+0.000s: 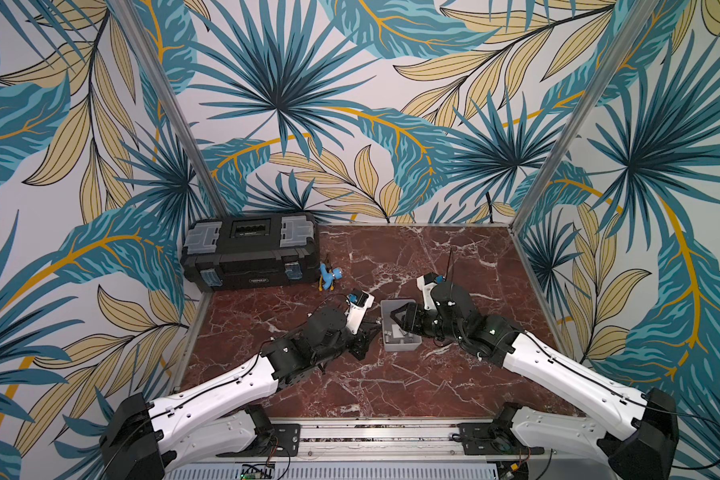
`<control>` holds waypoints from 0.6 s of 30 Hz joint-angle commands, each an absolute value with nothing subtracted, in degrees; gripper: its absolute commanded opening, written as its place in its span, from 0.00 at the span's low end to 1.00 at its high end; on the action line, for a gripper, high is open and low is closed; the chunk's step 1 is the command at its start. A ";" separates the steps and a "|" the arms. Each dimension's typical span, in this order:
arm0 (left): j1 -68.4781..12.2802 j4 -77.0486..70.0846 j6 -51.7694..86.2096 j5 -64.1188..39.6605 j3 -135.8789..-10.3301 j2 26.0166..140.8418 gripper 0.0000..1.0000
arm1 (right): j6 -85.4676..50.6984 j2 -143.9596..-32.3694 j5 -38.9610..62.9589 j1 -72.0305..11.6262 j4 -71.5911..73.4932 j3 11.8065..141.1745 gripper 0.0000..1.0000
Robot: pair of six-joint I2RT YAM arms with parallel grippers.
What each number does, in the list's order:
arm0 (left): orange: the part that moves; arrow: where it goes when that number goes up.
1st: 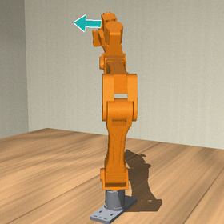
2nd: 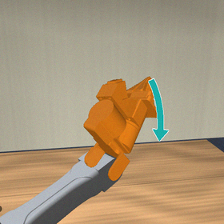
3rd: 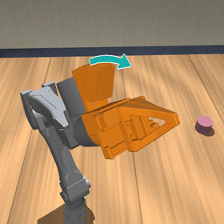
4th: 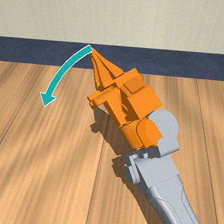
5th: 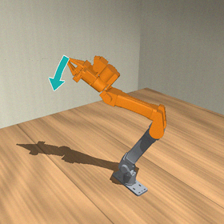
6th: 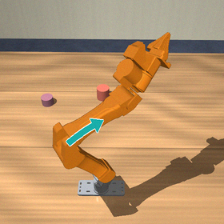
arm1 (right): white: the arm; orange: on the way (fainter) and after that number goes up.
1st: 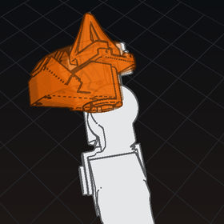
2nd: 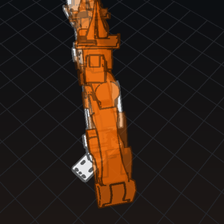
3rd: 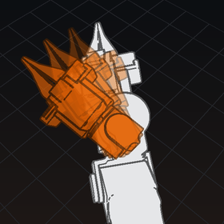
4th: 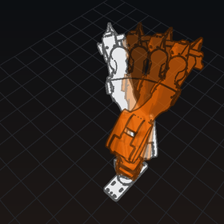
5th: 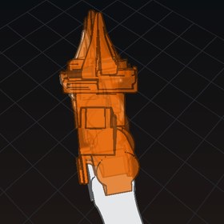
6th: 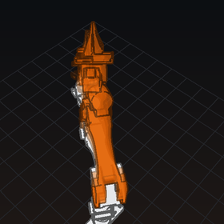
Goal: Put the socket on the desktop into the storage box
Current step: Pick up the socket head at the center of the board.
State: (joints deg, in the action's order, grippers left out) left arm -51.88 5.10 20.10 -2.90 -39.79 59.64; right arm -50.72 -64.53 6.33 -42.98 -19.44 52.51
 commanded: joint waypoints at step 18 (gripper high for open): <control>-52.74 3.69 17.23 -3.17 -40.38 60.73 0.00 | -51.76 -69.52 17.40 -42.80 -10.25 51.97 0.37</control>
